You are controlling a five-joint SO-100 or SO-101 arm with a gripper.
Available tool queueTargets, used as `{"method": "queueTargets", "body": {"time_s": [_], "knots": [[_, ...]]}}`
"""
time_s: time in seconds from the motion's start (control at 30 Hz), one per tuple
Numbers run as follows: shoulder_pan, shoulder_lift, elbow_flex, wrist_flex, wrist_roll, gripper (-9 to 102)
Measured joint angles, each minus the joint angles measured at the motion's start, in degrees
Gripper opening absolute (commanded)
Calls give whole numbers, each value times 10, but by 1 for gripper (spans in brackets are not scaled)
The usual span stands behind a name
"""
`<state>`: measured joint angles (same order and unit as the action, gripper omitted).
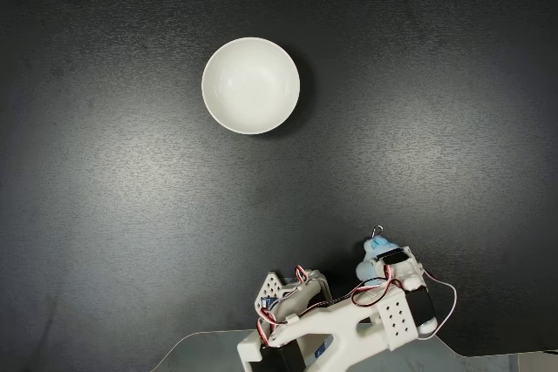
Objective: Grasp a skyblue doll and put it in the white bowl.
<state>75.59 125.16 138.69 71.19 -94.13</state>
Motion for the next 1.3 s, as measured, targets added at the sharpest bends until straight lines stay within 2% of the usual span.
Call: {"method": "queueTargets", "body": {"time_s": [0.43,0.7,0.8,1.1,1.3], "knots": [[0,-32,-81,4,0,6],[0,-32,-132,4,0,35],[0,-32,-136,4,0,42],[0,-54,-136,4,0,43],[0,-62,-136,-69,-1,43]]}}
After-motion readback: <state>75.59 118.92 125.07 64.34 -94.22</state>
